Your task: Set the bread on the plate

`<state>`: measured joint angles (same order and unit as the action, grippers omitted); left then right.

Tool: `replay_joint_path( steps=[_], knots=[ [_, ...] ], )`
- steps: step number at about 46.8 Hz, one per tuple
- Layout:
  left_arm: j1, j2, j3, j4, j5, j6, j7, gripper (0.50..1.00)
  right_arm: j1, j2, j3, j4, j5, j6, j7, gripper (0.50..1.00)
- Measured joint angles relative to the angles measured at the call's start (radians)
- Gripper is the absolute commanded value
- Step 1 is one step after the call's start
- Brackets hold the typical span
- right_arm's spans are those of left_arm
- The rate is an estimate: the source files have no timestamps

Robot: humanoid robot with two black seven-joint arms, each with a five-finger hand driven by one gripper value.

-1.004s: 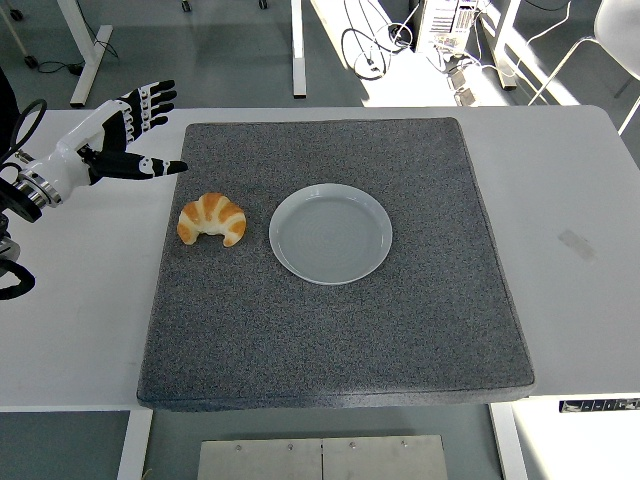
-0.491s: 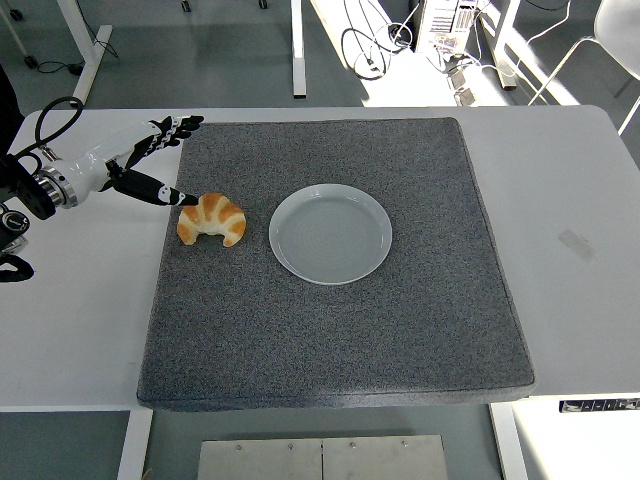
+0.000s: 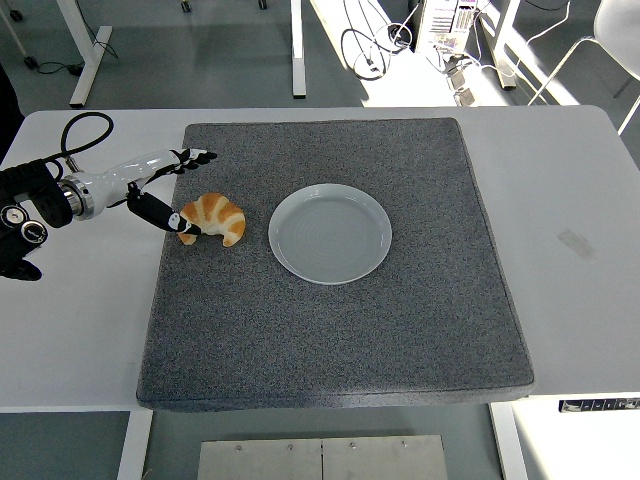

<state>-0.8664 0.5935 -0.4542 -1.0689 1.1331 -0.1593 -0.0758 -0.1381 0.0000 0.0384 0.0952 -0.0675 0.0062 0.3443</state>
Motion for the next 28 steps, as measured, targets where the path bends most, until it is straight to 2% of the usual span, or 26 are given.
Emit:
replay_joint_path(
  steps=[15, 28],
  knots=[
    [-0.002, -0.005, 0.0, 0.005, 0.008, -0.003, 0.017, 1.0, 0.0, 0.0, 0.0, 0.0, 0.0, 0.0, -0.001, 1.0],
    [-0.052, -0.059, 0.057, 0.045, 0.008, 0.002, 0.054, 0.993, 0.0, 0.0, 0.0, 0.0, 0.0, 0.0, 0.0, 1.0]
  ],
)
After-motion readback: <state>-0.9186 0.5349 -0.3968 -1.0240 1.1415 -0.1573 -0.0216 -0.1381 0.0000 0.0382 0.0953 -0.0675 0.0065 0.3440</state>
